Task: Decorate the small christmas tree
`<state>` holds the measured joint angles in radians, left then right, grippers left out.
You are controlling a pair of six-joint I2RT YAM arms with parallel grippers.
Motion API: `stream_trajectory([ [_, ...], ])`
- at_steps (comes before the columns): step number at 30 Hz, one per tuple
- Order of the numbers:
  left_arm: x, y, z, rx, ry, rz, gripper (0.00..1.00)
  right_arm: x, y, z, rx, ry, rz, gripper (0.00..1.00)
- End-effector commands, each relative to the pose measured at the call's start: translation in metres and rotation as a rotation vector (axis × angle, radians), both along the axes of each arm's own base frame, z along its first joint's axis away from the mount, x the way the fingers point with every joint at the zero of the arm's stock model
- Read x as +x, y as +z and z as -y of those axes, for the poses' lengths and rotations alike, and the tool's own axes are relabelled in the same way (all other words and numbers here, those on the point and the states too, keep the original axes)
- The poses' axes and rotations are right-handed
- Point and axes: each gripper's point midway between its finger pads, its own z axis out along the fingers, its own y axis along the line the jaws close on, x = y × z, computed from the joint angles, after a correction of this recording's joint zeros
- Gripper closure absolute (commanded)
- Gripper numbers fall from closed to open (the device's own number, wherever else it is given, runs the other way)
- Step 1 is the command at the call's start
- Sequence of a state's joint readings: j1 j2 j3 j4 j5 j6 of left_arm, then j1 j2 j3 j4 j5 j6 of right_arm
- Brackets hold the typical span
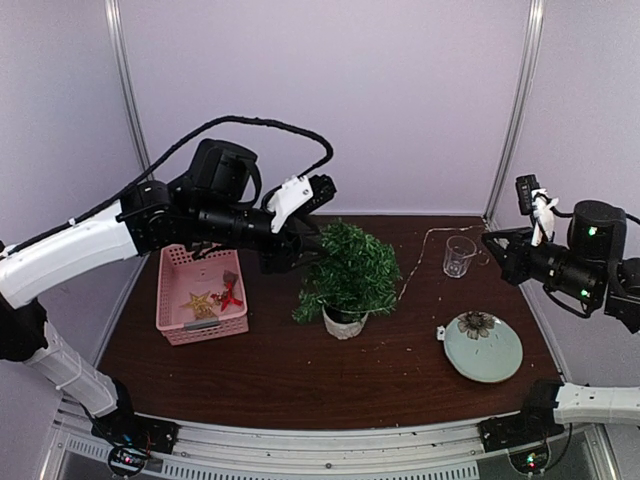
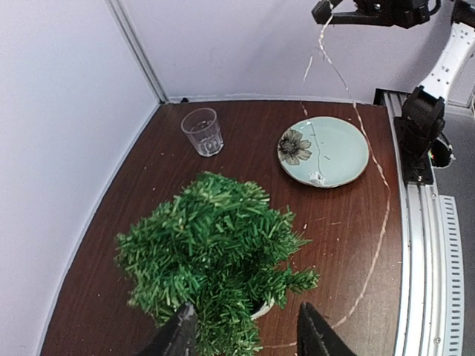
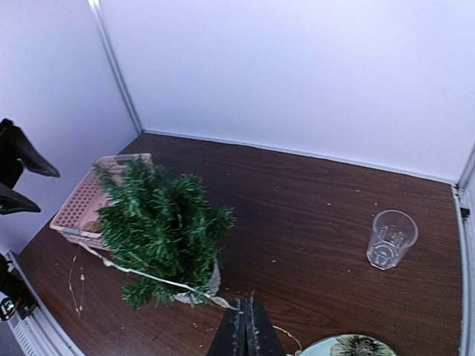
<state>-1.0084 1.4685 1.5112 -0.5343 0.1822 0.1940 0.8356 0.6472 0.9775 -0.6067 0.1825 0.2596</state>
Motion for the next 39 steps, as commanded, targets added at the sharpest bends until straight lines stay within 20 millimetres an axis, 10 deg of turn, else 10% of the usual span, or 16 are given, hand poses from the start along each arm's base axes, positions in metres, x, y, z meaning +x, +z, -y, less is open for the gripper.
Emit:
stream_trajectory([
  [1,0.018,0.014,-0.01,-0.098,0.086,-0.029,0.56,0.023,0.002,0.026,-0.05,-0.196,-0.026,1.0],
  [20,0.078,0.039,-0.006,-0.12,0.164,-0.031,0.58,0.119,-0.018,0.03,-0.202,-0.37,-0.168,1.0],
  [39,0.131,0.027,-0.04,-0.166,0.333,-0.098,0.57,0.212,-0.035,-0.025,-0.215,-0.252,-0.177,1.0],
])
